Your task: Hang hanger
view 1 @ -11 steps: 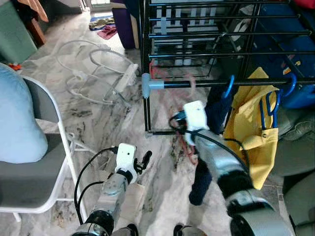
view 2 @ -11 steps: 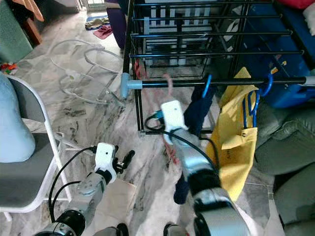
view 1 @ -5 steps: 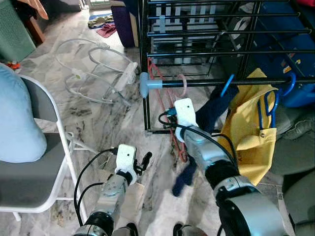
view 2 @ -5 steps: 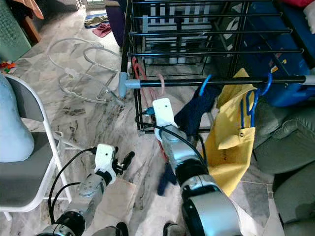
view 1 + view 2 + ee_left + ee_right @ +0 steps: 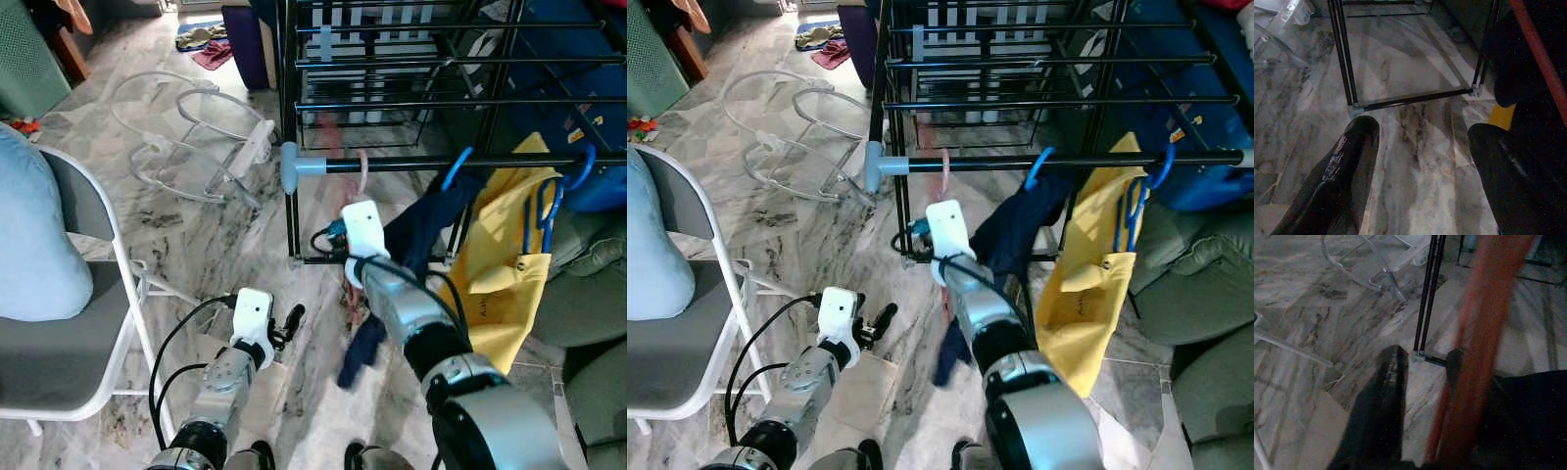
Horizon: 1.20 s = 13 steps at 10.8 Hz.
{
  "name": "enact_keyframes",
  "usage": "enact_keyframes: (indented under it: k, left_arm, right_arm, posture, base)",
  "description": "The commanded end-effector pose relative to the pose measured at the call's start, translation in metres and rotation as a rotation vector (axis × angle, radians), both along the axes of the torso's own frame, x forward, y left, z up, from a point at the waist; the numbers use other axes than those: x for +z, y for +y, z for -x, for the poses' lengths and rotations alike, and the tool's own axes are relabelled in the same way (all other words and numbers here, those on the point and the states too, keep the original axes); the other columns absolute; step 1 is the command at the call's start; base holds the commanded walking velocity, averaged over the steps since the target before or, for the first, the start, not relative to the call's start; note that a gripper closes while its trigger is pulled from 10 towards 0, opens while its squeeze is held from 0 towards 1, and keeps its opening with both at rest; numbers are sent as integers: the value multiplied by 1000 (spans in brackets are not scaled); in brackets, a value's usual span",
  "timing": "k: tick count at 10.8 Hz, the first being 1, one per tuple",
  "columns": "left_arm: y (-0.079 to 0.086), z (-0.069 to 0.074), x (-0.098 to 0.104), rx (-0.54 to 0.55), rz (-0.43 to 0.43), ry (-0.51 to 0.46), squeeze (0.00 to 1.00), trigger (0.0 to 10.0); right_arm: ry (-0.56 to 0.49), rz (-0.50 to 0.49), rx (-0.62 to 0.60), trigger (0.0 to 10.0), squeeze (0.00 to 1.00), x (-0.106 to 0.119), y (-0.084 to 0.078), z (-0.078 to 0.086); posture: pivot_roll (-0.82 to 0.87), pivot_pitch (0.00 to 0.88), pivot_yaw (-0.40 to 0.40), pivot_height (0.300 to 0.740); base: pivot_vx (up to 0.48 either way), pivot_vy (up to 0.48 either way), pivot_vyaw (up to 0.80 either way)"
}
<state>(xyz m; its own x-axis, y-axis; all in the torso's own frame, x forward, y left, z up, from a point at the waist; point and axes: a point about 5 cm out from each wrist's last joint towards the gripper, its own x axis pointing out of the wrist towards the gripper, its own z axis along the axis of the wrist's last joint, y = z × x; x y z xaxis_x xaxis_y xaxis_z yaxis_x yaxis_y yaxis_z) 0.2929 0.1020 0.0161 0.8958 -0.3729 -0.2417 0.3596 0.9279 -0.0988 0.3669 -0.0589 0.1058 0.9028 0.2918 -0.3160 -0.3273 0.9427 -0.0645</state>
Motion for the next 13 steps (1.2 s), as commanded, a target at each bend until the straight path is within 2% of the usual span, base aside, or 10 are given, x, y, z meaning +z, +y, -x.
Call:
enact_keyframes:
  k: [1, 3, 4, 8, 11, 12, 13]
  left_arm:
    - [1, 3, -4, -4, -8, 18, 0, 10000]
    - [2, 3, -4, -6, -12, 22, 0, 10000]
    - [2, 4, -5, -6, -15, 23, 0, 10000]
    - [4, 2, -5, -6, -33, 31, 0, 10000]
    - [7, 3, -11, 22, -124, 64, 0, 10000]
    - [9, 6, -15, 22, -150, 76, 0, 10000]
    - [17, 14, -24, 15, -197, 103, 0, 10000]
  right_arm:
    - [8, 3, 16, 10000, 1000, -5, 3, 4]
    - [-50, 18, 0, 10000, 1000, -7, -8, 7]
    - [-140, 68, 35, 10000, 1000, -3, -13, 12]
    - [-288, 51, -12, 10000, 1000, -5, -47, 40]
    - [-323, 71, -101, 10000, 1000, -31, -75, 76]
    - [-328, 92, -97, 10000, 1000, -37, -78, 83]
    - [-306, 123, -81, 10000, 1000, -52, -81, 97]
  posture:
    - [-102, 190, 39, 740]
    - [-100, 191, 40, 740]
    - [-99, 191, 42, 740]
    - [-111, 182, 51, 740]
    - [-118, 173, 60, 740]
    - [-118, 174, 61, 740]
    - [-119, 174, 61, 740]
  base:
    - [0, 0, 0]
    - [0, 0, 0]
    - [0, 0, 0]
    - [0, 0, 0]
    - [0, 0, 0]
    - [0, 0, 0]
    - [0, 0, 0]
